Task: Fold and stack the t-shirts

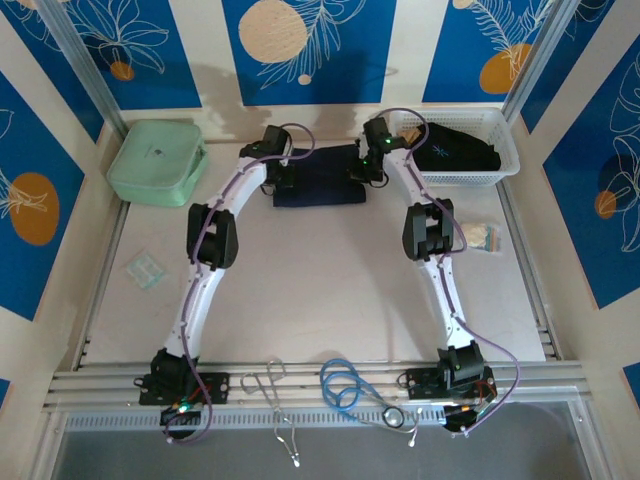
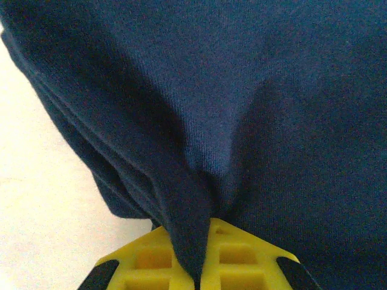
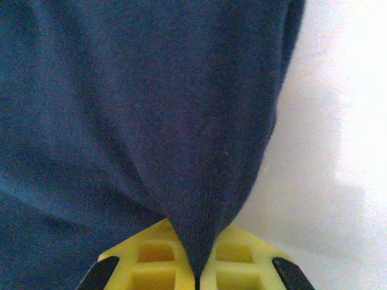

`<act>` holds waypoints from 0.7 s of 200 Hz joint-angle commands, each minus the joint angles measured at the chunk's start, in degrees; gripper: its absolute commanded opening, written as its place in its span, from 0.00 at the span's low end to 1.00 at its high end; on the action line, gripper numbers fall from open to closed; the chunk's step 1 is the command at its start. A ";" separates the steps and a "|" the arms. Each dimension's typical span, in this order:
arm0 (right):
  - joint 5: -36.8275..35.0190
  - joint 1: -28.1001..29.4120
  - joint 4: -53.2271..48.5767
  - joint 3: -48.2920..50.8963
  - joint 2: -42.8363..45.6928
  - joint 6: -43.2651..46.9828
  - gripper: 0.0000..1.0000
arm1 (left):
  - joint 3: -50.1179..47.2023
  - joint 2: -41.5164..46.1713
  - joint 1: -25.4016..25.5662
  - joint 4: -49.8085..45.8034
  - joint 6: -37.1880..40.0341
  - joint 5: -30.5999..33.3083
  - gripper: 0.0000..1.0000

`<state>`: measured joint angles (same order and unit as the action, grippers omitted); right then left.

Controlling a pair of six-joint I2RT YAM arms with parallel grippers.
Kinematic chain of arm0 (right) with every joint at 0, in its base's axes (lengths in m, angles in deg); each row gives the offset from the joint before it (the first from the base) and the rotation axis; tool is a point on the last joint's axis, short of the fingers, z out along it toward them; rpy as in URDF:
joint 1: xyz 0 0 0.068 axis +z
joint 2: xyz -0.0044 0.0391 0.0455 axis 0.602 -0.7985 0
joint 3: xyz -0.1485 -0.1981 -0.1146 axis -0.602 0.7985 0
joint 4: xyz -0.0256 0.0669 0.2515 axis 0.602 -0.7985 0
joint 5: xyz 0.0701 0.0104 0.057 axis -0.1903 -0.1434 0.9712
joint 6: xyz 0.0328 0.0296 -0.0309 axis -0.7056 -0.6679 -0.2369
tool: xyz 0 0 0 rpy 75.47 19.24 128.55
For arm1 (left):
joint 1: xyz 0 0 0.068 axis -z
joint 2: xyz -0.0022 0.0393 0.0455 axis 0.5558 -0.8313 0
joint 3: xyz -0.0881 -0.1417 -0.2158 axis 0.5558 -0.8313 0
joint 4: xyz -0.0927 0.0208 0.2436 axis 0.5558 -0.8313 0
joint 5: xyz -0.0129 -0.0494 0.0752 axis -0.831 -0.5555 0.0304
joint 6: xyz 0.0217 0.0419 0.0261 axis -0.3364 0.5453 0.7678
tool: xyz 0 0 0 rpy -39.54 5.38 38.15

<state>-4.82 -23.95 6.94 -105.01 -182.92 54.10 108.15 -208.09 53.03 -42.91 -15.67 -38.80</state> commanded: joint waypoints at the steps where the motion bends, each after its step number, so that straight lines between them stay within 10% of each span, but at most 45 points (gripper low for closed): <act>1: 0.75 -1.25 2.62 -2.13 -2.52 -1.54 0.00 | 1.51 -2.41 -1.64 -0.40 1.30 -0.22 0.00; 55: 2.23 -1.74 3.00 -4.34 -3.85 -2.43 0.00 | 1.54 -3.03 -1.66 1.91 1.27 0.01 0.04; 140: 2.12 -1.81 2.23 -6.44 1.76 -0.59 0.80 | 1.49 2.36 -1.67 2.87 3.12 2.23 0.71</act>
<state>-2.99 -25.48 9.85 -109.60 -185.30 52.28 108.46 -208.77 51.98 -39.83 -13.50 -37.79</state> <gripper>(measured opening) 0.763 0.647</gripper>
